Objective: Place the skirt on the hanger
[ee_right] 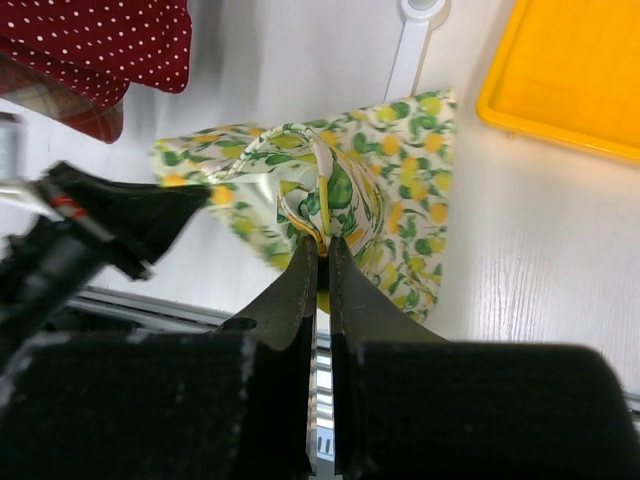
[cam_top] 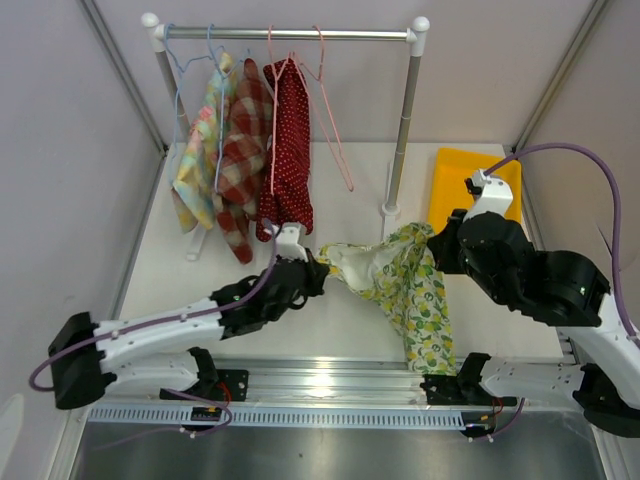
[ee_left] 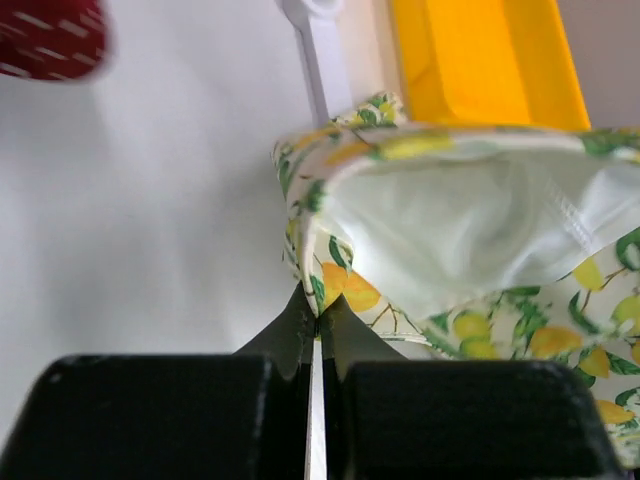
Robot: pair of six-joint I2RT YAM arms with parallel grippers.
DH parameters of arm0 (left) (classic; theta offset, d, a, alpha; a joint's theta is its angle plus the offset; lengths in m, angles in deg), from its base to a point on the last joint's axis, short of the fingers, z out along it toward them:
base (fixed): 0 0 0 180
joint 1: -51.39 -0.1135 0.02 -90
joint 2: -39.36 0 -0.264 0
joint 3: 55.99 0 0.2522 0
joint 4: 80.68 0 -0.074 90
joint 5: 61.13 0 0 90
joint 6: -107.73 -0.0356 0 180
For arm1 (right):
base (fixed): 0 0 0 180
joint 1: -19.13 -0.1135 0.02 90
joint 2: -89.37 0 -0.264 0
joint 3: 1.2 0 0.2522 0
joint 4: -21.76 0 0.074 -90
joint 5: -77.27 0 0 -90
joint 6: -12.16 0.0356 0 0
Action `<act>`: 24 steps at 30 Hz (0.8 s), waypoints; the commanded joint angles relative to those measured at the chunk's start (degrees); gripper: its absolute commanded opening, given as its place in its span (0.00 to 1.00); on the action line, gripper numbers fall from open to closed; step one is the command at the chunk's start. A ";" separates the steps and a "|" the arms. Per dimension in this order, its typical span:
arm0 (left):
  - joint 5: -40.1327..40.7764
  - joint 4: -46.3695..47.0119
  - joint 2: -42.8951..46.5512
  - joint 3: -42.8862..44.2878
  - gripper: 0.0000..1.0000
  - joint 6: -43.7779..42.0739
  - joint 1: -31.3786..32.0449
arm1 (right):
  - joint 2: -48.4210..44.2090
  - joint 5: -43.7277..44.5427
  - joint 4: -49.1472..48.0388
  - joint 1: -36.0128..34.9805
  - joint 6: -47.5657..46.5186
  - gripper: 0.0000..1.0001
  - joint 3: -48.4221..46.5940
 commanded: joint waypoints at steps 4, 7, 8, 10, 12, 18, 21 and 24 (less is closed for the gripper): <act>5.68 -24.15 15.27 8.70 0.00 -5.32 -5.42 | -1.07 1.48 -5.97 2.09 -5.76 0.00 2.03; 4.01 -30.04 18.17 13.27 0.00 -6.99 -10.16 | -0.46 -4.04 -11.33 6.47 -10.05 0.00 4.05; 3.31 -30.84 18.44 14.07 0.00 -8.56 -11.31 | -0.20 -5.54 -12.83 8.06 -11.29 0.00 4.66; 1.99 -32.16 17.49 18.28 0.00 -10.41 -14.83 | 0.24 -12.62 -17.14 15.06 -14.71 0.00 5.72; -0.29 -32.69 15.73 22.05 0.00 -12.70 -17.55 | 1.29 -19.23 -21.43 20.62 -16.57 0.00 5.99; -8.28 -33.83 3.87 38.75 0.00 -16.84 -26.51 | 9.01 -42.25 -28.13 37.15 -20.18 0.00 0.90; -13.30 -34.97 -1.32 46.50 0.00 -17.89 -30.64 | 11.75 -46.33 -30.24 41.03 -19.83 0.00 -2.88; -17.87 -35.68 -3.96 51.43 0.00 -18.59 -33.99 | 13.95 -48.97 -31.56 41.74 -19.13 0.00 -5.26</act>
